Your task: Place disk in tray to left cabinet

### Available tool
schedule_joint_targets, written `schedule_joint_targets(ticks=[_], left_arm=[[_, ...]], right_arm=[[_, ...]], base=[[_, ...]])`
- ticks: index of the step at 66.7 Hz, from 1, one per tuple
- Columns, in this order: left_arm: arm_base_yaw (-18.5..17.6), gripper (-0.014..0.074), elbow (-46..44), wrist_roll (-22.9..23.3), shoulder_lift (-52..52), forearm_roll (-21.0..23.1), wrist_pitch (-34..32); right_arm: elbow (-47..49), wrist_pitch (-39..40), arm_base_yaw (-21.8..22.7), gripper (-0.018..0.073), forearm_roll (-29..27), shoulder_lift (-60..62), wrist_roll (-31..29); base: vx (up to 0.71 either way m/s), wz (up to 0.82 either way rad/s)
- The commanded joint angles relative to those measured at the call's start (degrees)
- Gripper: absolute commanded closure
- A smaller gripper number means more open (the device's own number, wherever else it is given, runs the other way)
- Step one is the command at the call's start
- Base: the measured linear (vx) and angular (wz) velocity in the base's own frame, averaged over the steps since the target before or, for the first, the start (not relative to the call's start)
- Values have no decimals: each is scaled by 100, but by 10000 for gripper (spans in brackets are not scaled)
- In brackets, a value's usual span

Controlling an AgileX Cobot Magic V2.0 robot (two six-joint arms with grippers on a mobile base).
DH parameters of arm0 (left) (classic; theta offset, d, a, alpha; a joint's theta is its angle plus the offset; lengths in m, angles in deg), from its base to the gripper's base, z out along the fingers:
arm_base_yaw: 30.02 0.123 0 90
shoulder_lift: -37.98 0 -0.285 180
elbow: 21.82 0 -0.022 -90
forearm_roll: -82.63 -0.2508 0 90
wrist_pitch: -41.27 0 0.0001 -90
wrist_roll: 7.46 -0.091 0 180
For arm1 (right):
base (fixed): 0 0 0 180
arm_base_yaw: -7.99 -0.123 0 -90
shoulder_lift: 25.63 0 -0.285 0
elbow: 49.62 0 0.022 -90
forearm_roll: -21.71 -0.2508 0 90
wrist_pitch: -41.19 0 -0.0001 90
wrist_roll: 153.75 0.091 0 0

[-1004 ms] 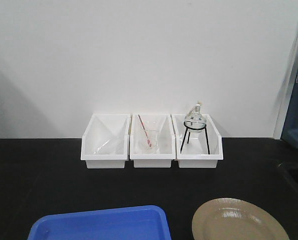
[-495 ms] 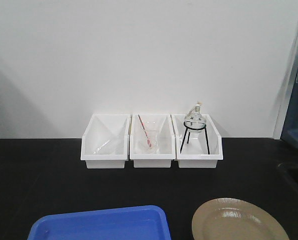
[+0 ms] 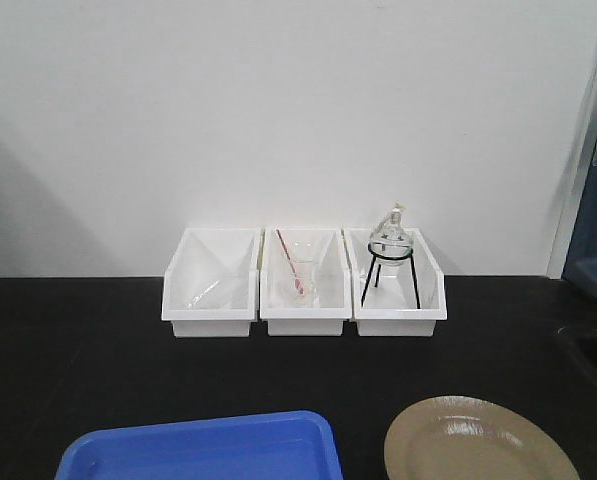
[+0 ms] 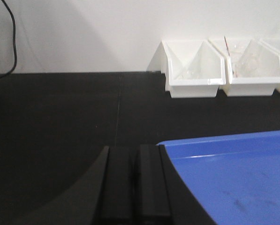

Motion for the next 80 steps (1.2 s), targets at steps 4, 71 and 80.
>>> schedule_joint_targets(ticks=[4,71,80], left_arm=[[2,280,-151,-5,-114,56,-365],[2,237,-151,-5,-114,61,-311],[2,237,-151,-5,-114,61,-311]], right_arm=[[201,476,35,164,62,-365,6],[1601,363,35,143,-2082,-4840,2017],[1601,697,35,143,-2092,-5116,2017]], base=[[0,0],[0,0],[0,0]])
